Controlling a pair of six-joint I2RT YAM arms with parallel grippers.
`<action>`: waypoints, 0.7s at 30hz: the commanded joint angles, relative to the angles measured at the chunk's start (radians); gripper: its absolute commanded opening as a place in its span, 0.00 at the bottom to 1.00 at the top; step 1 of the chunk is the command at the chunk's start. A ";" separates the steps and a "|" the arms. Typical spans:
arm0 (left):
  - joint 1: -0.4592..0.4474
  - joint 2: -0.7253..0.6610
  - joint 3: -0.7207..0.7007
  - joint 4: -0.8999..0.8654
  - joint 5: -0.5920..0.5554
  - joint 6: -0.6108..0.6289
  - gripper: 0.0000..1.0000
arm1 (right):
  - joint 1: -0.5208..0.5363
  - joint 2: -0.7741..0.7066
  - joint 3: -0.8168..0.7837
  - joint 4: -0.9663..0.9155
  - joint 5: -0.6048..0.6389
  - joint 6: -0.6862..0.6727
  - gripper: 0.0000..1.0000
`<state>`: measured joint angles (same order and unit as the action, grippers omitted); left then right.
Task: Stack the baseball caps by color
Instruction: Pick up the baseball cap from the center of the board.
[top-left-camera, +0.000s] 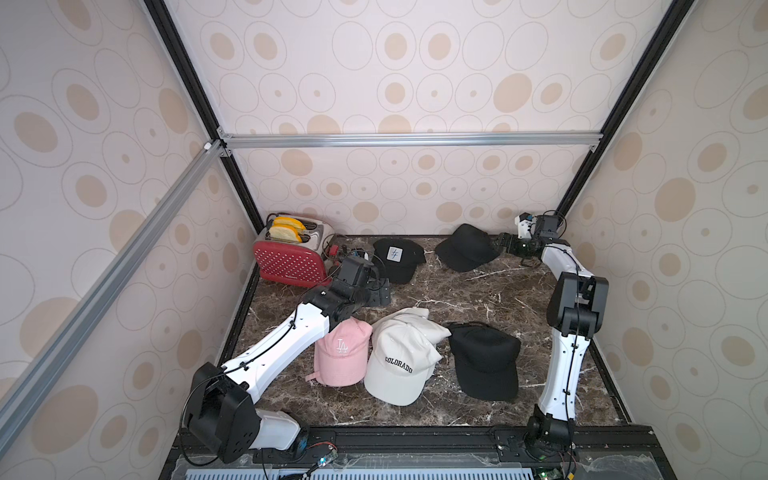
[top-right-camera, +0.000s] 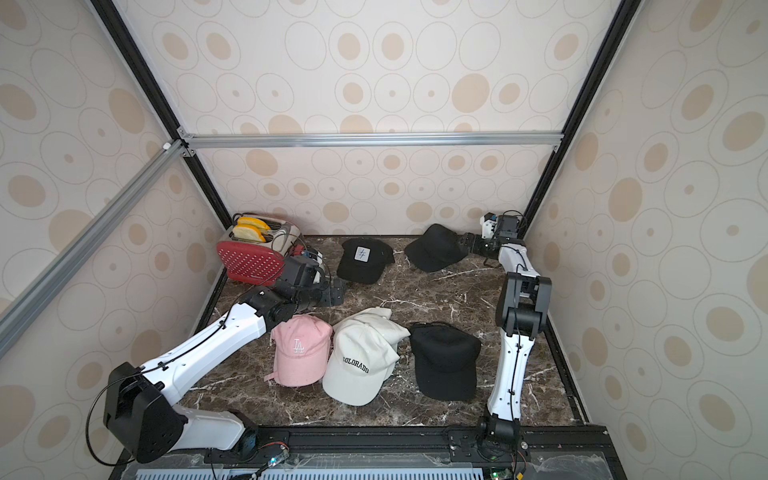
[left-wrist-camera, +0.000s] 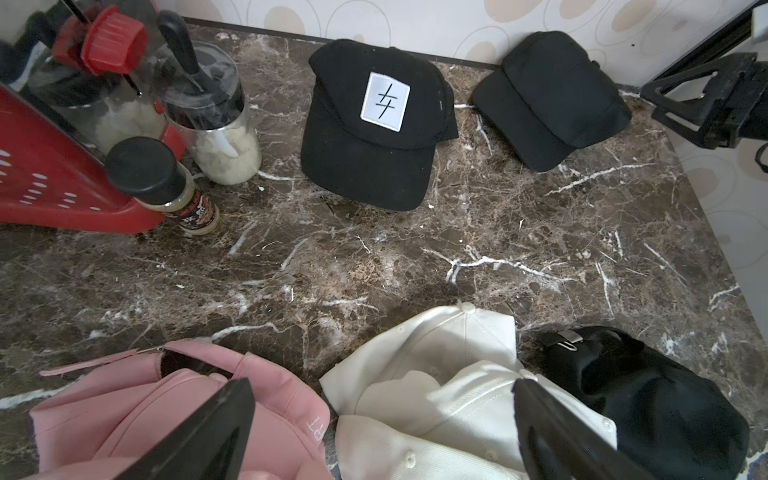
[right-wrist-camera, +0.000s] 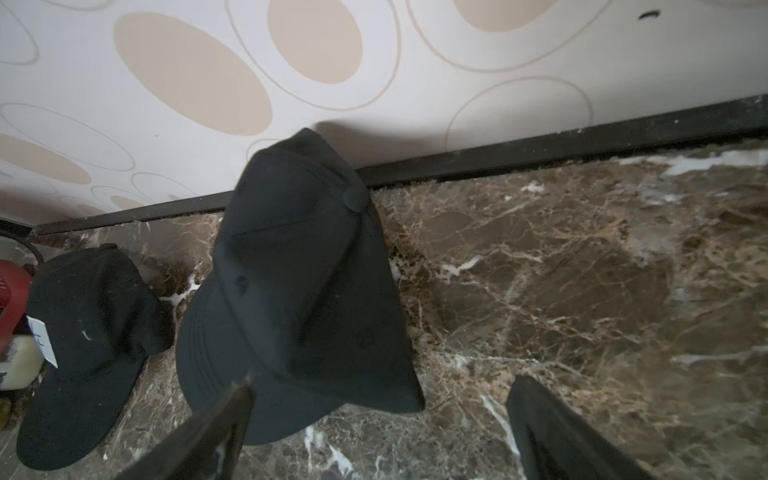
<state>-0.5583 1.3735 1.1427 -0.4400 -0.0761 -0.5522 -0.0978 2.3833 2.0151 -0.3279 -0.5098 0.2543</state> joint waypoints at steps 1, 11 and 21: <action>-0.001 0.023 0.012 -0.005 -0.005 0.016 0.99 | -0.003 0.070 0.090 -0.050 -0.142 0.010 1.00; -0.001 0.140 -0.020 0.178 0.070 -0.011 0.99 | 0.003 0.153 0.135 0.105 -0.356 0.200 0.96; -0.001 0.149 -0.013 0.141 0.034 0.007 0.99 | 0.018 0.096 0.020 0.238 -0.323 0.245 0.23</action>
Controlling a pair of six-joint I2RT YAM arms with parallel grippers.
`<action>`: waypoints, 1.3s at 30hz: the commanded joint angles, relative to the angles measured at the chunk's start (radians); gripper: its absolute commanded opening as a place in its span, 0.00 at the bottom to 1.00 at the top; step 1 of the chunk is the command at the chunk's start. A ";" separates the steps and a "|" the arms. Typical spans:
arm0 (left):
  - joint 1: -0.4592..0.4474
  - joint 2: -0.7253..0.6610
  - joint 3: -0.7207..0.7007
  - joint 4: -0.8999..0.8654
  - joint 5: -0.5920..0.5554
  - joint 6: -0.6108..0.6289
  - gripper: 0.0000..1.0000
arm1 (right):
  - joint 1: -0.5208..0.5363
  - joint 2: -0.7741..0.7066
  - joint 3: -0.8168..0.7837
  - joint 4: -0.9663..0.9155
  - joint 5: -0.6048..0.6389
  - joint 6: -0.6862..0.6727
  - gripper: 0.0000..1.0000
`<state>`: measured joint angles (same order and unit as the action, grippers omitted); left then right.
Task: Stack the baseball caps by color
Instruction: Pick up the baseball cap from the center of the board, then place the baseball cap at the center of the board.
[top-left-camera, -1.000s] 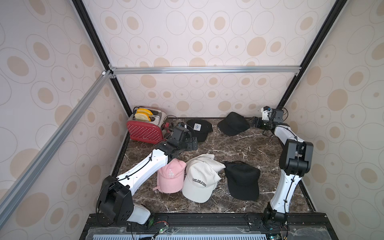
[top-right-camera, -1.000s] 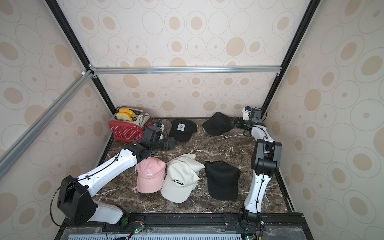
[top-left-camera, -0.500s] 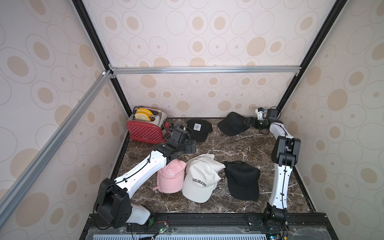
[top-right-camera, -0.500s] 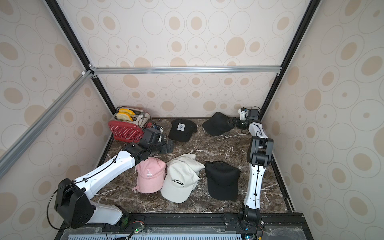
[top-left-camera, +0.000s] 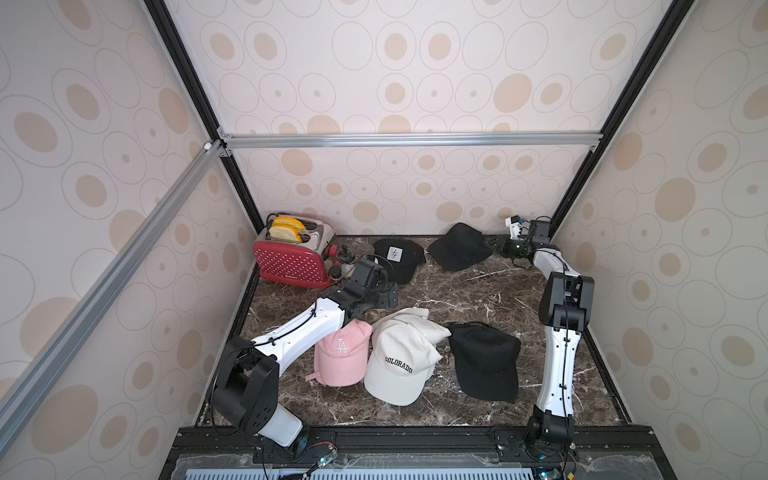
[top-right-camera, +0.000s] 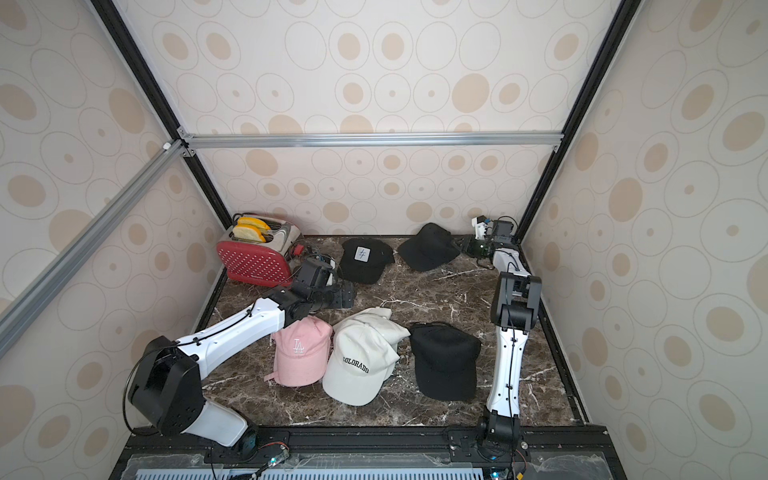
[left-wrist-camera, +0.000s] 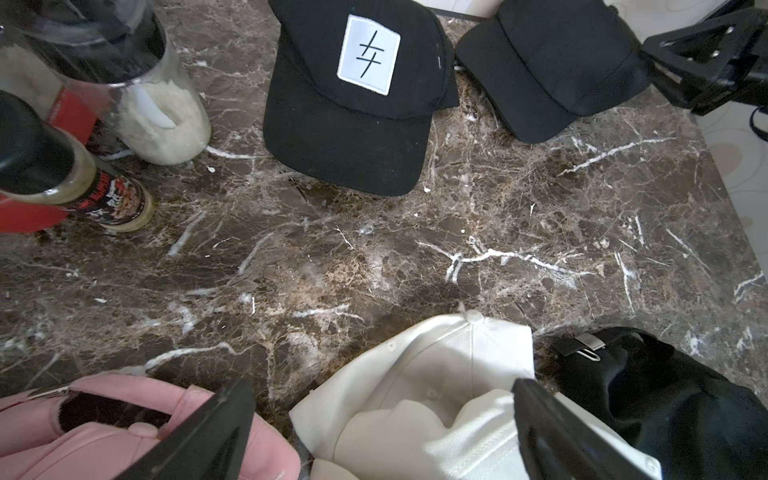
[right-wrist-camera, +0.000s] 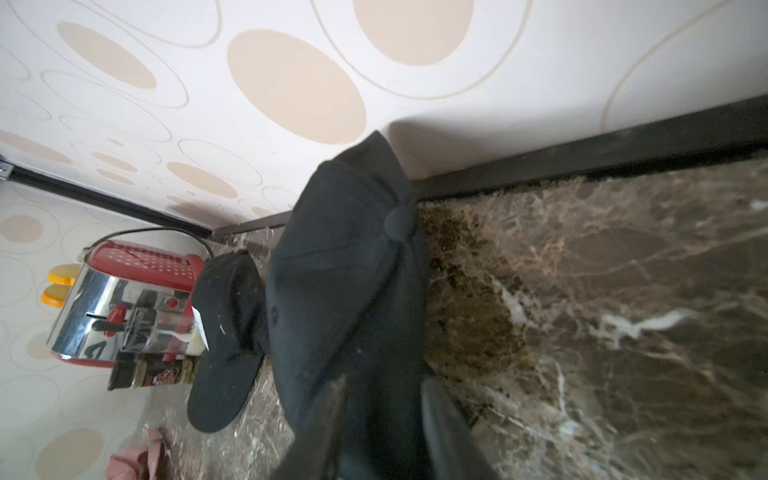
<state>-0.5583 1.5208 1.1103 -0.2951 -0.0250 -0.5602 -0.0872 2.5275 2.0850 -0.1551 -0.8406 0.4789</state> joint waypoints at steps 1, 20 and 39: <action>-0.001 0.006 0.026 -0.008 -0.012 0.019 0.99 | 0.007 -0.070 -0.063 0.066 0.013 0.012 0.20; -0.001 0.033 0.048 0.014 0.082 0.033 0.99 | 0.001 -0.495 -0.523 0.010 0.072 -0.154 0.00; -0.001 0.074 0.110 0.003 0.102 0.078 0.99 | -0.006 -0.727 -0.868 -0.006 0.541 -0.145 0.54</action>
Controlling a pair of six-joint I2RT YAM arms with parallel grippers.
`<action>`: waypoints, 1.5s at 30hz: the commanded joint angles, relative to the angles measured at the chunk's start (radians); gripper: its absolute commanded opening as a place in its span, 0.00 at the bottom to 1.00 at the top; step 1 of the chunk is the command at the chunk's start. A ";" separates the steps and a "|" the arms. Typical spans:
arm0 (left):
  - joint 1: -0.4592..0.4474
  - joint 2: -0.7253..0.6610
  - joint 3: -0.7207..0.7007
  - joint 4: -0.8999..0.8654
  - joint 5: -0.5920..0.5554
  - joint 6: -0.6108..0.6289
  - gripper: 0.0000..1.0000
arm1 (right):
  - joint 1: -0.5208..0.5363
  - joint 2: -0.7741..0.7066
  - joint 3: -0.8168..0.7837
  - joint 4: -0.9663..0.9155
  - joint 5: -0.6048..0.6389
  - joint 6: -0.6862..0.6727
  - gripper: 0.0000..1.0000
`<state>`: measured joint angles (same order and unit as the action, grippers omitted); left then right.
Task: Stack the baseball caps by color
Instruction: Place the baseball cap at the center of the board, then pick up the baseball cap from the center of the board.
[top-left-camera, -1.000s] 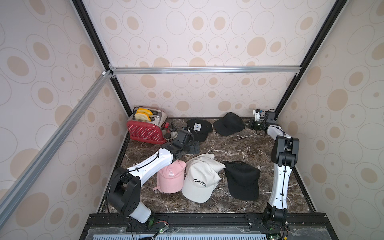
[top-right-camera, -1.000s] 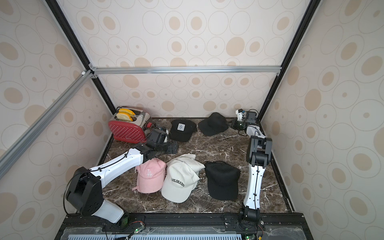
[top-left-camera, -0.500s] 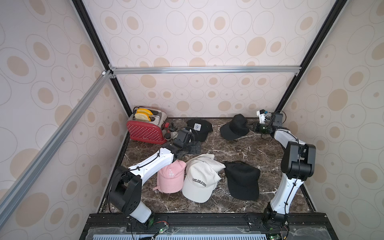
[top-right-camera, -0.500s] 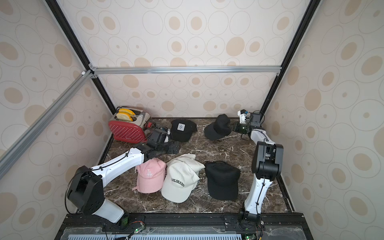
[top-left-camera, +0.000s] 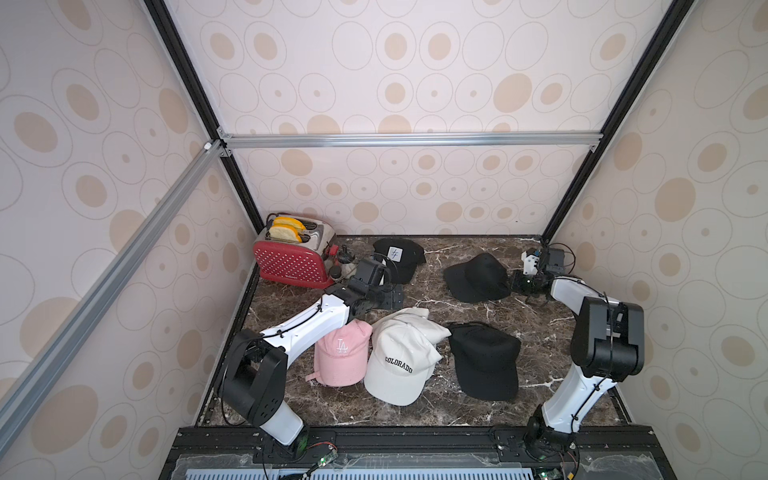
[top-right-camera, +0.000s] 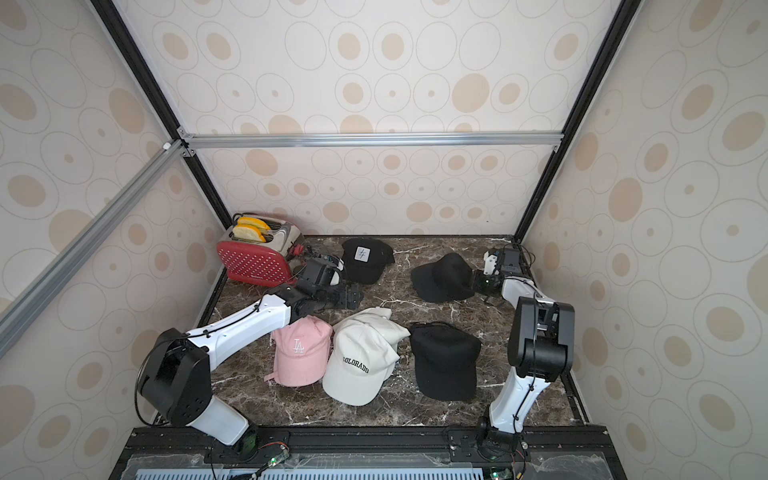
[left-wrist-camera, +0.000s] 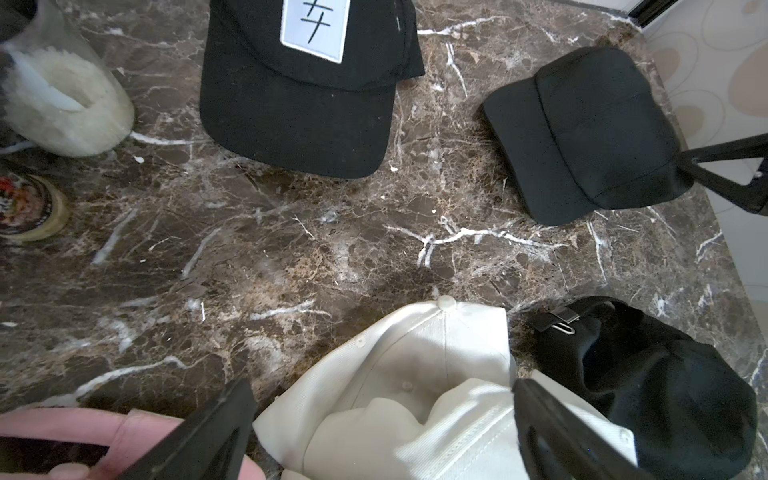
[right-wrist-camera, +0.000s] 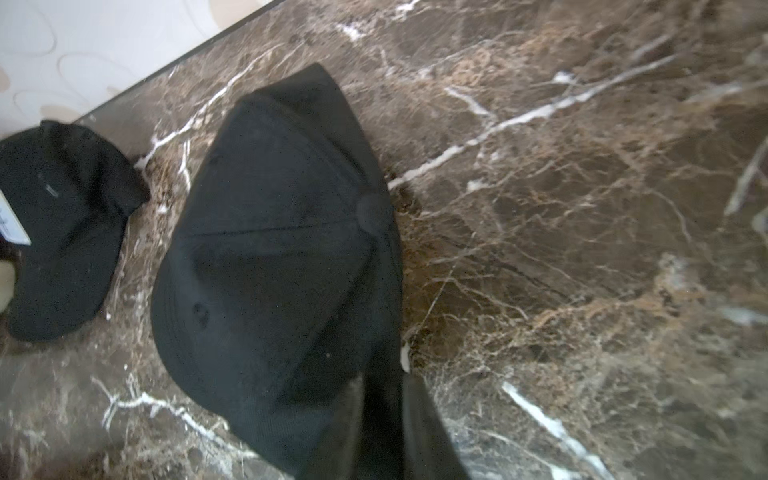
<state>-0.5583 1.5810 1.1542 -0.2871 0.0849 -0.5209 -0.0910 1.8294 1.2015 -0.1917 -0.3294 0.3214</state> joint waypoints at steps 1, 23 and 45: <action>0.000 0.021 0.075 -0.001 -0.008 0.042 0.99 | -0.001 -0.026 0.024 0.041 0.015 0.020 0.57; -0.001 0.117 0.153 -0.005 0.025 0.053 0.99 | -0.030 0.297 0.277 0.073 -0.356 0.124 1.00; -0.001 0.147 0.190 -0.004 0.047 0.047 0.99 | -0.036 0.160 0.142 0.377 -0.587 0.286 0.04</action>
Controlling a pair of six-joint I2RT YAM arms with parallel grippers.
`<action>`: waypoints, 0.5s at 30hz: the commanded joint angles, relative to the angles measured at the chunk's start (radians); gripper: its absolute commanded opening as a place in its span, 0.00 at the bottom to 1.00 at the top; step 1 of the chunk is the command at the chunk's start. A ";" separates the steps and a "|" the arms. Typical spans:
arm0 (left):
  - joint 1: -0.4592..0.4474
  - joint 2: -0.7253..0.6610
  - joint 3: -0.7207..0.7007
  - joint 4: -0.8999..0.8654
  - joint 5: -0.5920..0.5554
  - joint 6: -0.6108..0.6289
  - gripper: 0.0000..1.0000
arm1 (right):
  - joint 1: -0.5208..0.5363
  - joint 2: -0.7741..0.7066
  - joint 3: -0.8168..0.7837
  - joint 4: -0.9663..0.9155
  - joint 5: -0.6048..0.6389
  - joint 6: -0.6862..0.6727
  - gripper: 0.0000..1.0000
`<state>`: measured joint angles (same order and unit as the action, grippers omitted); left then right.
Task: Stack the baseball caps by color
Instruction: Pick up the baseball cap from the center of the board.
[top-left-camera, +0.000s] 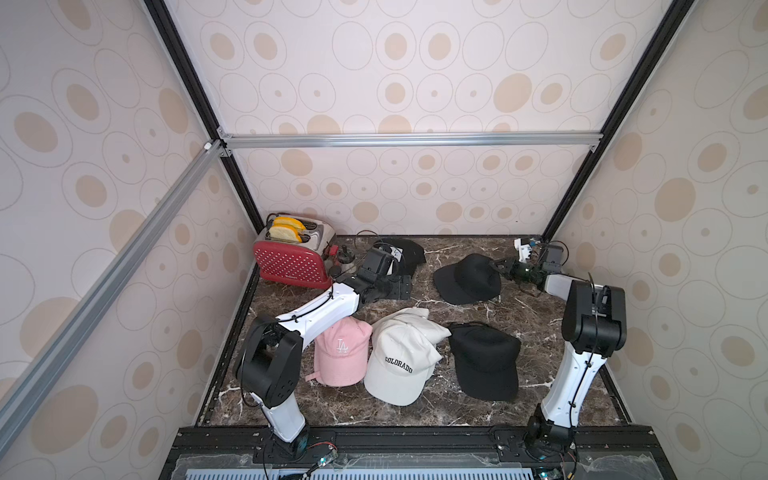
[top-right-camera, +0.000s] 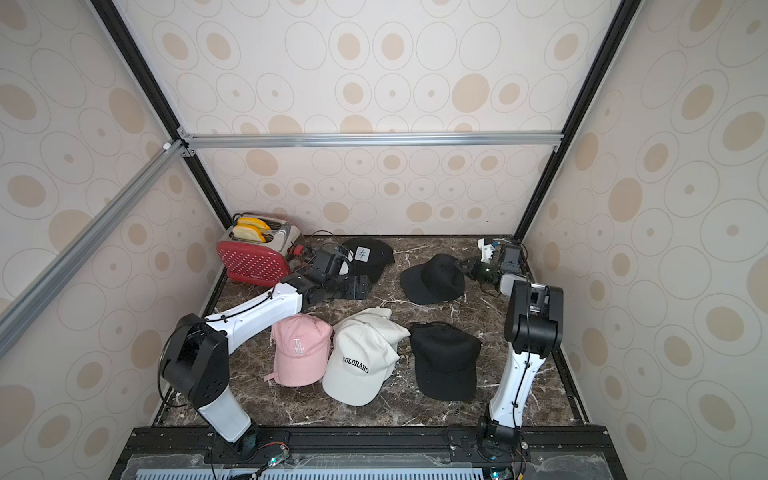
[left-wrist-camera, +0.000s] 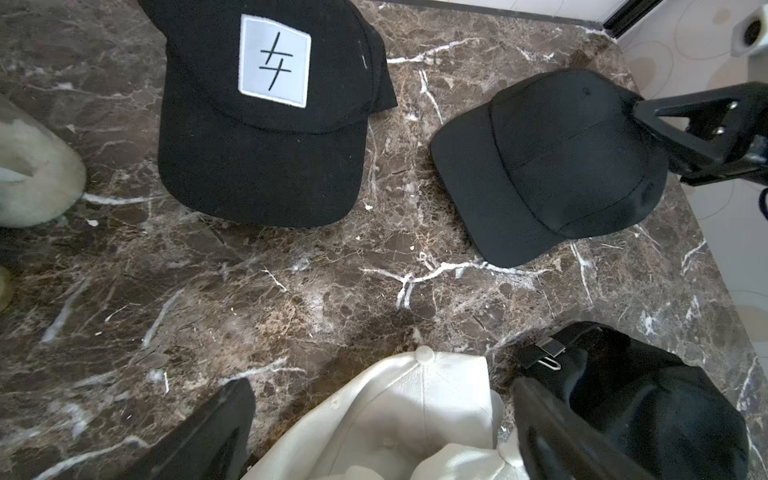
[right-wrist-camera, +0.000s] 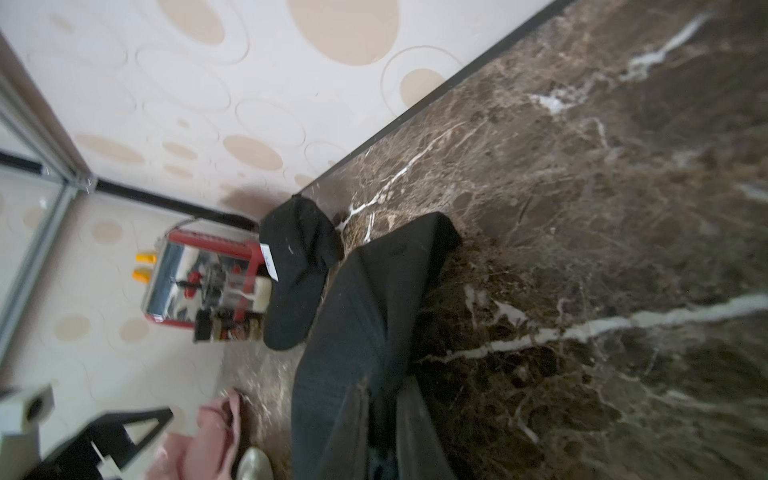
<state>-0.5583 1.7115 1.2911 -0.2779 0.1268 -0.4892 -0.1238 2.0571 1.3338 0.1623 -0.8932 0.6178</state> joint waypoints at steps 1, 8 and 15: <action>-0.002 0.020 0.062 -0.013 0.012 0.022 0.99 | -0.005 -0.083 0.020 0.021 -0.034 -0.009 0.00; -0.002 0.101 0.250 -0.074 0.090 0.162 0.99 | -0.002 -0.175 0.106 -0.123 -0.085 -0.137 0.00; -0.008 0.136 0.388 -0.071 0.237 0.353 0.99 | -0.002 -0.290 0.152 -0.426 -0.062 -0.400 0.00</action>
<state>-0.5594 1.8313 1.6073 -0.3256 0.2760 -0.2691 -0.1238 1.8198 1.4494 -0.0883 -0.9409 0.3775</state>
